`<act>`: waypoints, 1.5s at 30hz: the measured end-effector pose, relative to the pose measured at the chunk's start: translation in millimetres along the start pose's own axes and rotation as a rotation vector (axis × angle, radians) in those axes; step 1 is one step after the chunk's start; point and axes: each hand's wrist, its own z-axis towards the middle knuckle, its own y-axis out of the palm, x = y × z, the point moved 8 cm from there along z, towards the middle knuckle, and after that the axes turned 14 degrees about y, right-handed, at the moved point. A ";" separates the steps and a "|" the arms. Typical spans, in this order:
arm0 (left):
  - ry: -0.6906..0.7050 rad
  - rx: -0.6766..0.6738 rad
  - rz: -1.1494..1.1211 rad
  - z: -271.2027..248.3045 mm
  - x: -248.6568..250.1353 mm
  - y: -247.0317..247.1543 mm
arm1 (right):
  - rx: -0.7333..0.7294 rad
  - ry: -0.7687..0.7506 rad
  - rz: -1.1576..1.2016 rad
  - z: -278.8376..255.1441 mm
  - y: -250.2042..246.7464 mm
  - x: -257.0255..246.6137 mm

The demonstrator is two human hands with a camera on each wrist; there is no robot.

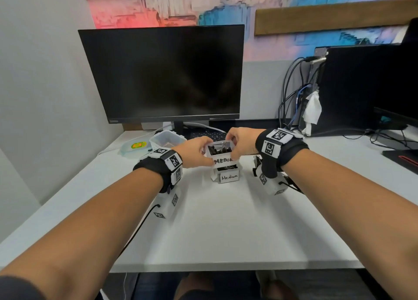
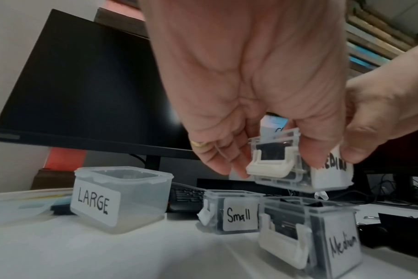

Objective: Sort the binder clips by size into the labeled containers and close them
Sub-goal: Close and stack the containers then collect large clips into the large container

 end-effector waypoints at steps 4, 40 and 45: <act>-0.003 -0.019 0.003 7.4 0.5 7.7 | -0.057 0.022 0.035 4.5 3.8 8.8; -0.037 -0.086 -0.076 9.1 -7.4 21.7 | -0.240 0.058 0.318 17.2 26.7 18.0; -0.030 -0.083 -0.094 9.4 -5.7 24.0 | -0.234 0.059 0.321 17.4 27.1 20.6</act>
